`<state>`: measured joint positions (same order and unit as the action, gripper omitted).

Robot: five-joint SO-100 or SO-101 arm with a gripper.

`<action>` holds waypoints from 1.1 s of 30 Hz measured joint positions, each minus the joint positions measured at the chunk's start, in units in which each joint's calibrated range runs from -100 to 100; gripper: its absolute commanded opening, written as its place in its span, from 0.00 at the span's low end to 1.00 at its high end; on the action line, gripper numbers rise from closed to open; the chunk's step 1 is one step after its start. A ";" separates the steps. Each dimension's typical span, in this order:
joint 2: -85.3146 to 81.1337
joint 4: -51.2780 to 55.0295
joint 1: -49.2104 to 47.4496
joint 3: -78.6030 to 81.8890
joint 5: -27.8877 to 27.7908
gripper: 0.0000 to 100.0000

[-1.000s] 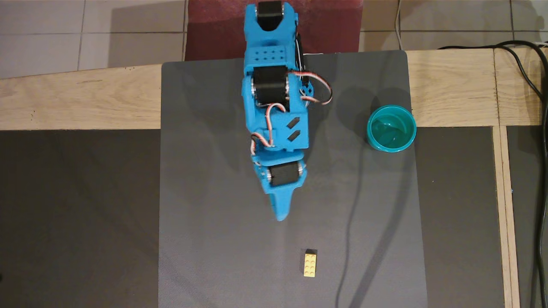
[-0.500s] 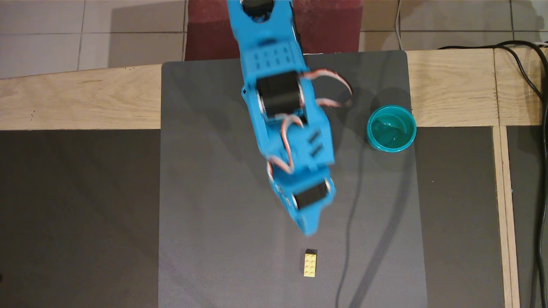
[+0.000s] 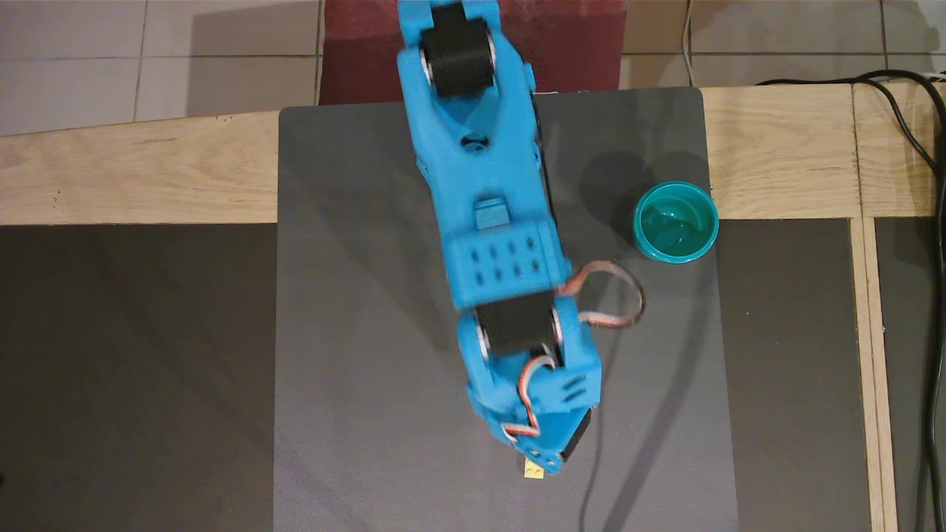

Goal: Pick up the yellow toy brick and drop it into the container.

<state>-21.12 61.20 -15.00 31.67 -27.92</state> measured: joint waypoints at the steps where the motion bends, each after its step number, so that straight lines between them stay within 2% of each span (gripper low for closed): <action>1: 0.76 0.00 0.00 0.00 -1.16 0.00; 11: 9.77 -3.08 0.00 0.00 -9.57 0.00; 20: 14.19 -9.77 0.00 0.00 -12.06 0.00; 30: 15.04 -10.47 0.07 -0.09 -13.43 0.01; 33: 15.04 -10.47 0.07 -0.09 -14.28 0.06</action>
<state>-6.08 50.73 -14.92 31.58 -42.20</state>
